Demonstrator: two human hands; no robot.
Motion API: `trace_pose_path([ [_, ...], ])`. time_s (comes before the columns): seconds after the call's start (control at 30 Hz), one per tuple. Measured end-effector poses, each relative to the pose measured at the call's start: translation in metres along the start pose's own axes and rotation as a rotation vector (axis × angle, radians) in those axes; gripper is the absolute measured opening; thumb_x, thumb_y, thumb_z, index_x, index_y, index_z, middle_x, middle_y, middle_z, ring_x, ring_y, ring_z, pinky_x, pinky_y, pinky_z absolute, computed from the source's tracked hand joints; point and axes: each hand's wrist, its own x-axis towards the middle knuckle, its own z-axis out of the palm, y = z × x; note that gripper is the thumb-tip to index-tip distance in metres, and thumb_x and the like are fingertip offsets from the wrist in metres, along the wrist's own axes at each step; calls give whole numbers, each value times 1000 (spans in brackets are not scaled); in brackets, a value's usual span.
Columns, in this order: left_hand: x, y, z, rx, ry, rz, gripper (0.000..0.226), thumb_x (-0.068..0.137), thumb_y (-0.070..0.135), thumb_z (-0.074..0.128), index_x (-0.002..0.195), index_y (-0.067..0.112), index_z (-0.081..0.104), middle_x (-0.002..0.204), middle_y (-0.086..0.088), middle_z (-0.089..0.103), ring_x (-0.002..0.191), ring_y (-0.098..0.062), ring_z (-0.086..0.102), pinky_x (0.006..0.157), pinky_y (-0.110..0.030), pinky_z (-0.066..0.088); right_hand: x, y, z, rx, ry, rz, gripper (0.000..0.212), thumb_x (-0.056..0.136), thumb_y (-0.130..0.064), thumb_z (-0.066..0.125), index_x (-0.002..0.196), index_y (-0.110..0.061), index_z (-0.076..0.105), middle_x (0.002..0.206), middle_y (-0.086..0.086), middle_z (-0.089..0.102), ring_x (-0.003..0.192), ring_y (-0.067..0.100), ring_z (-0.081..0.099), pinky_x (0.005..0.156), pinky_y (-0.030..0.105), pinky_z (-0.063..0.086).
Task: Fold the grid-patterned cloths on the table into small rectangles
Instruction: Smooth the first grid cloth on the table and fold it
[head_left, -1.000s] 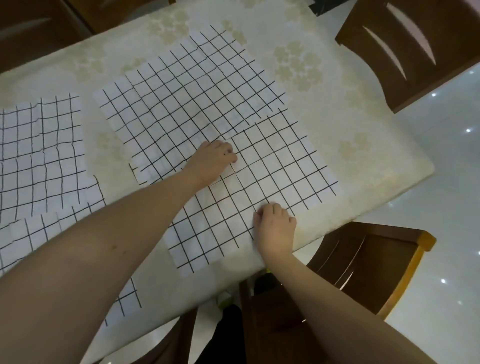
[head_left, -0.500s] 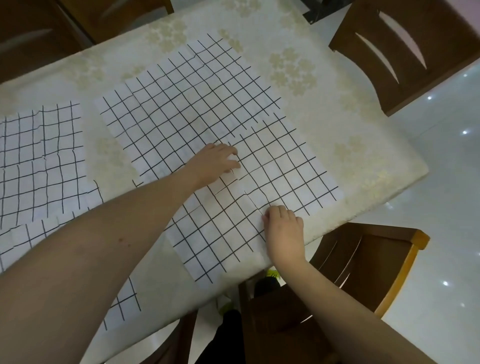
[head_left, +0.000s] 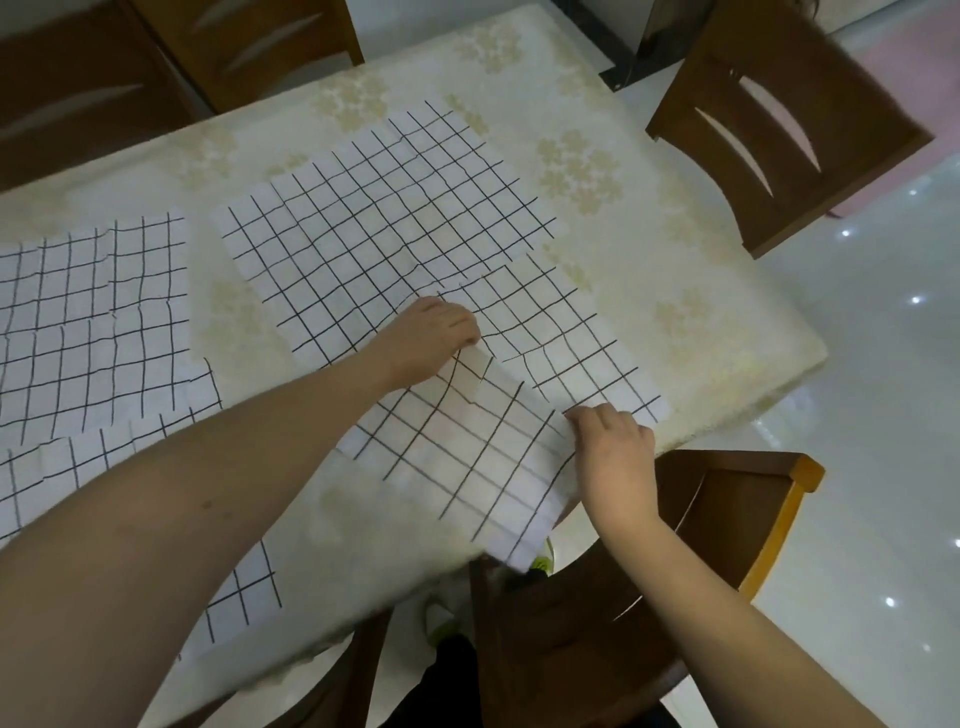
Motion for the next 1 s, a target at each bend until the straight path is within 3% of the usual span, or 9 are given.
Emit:
trace_pose_path([
  [0.07, -3, 3, -10, -42, 50, -45, 16, 97, 9, 52, 108, 17, 60, 109, 2, 65, 105, -20, 56, 113, -31, 23, 4, 1, -10, 31, 71, 25, 13, 83, -7, 66, 95, -12, 65, 86, 7, 60, 78, 30, 57, 70, 39, 41],
  [0.13, -8, 6, -23, -45, 128, -91, 20, 103, 16, 40, 106, 17, 60, 104, 3, 67, 105, -21, 56, 114, -25, 15, 10, -2, -22, 84, 128, 28, 6, 89, -12, 60, 93, -10, 63, 85, 7, 61, 77, 29, 57, 72, 39, 41],
  [0.3, -26, 16, -72, -140, 210, -167, 15, 97, 14, 54, 108, 16, 65, 91, -3, 71, 88, -25, 61, 96, -37, 38, 33, -5, -53, 184, 203, -10, 18, 98, -15, 43, 101, -7, 59, 69, 7, 64, 61, 32, 60, 69, 40, 42],
  [0.4, -39, 23, -103, -242, 200, -279, 22, 95, 22, 58, 116, 20, 66, 93, -3, 73, 85, -23, 63, 81, -39, 51, 45, -1, -71, 148, 227, -49, 21, 101, -19, 46, 113, -10, 61, 78, 10, 70, 73, 35, 63, 75, 41, 40],
  [0.5, -61, 23, -124, -226, 199, -276, 24, 93, 28, 62, 115, 21, 67, 89, -1, 72, 82, -22, 63, 68, -30, 45, 51, 1, -93, 158, 261, -125, 21, 101, -20, 49, 110, -12, 66, 83, 10, 72, 77, 34, 64, 79, 43, 43],
  [0.67, -107, 15, -143, -181, 85, -252, 18, 91, 29, 65, 104, 18, 71, 90, 4, 71, 85, -19, 63, 75, -37, 51, 59, -8, -109, 136, 259, -160, 19, 99, -21, 50, 96, -15, 69, 82, 4, 72, 78, 31, 61, 80, 40, 36],
  [0.77, -129, 3, -149, -152, 56, -342, 14, 92, 23, 65, 102, 16, 72, 92, 3, 70, 85, -19, 63, 75, -30, 43, 70, -17, -107, 117, 225, -193, 18, 98, -18, 51, 94, -15, 68, 78, 6, 70, 77, 33, 57, 78, 40, 35],
  [0.9, -149, -14, -162, -125, 161, -544, 15, 96, 23, 59, 104, 17, 71, 98, 2, 70, 90, -20, 62, 79, -34, 47, 92, -34, -105, 85, 204, -262, 23, 86, -1, 53, 98, -15, 68, 83, 5, 70, 80, 34, 56, 76, 36, 31],
  [1.0, -161, -15, -174, -88, 307, -584, 16, 96, 20, 59, 103, 14, 72, 99, -3, 71, 94, -25, 62, 87, -41, 48, 101, -45, -108, 115, 260, -300, 28, 82, 3, 53, 95, -17, 68, 79, 2, 69, 78, 32, 55, 74, 32, 27],
])
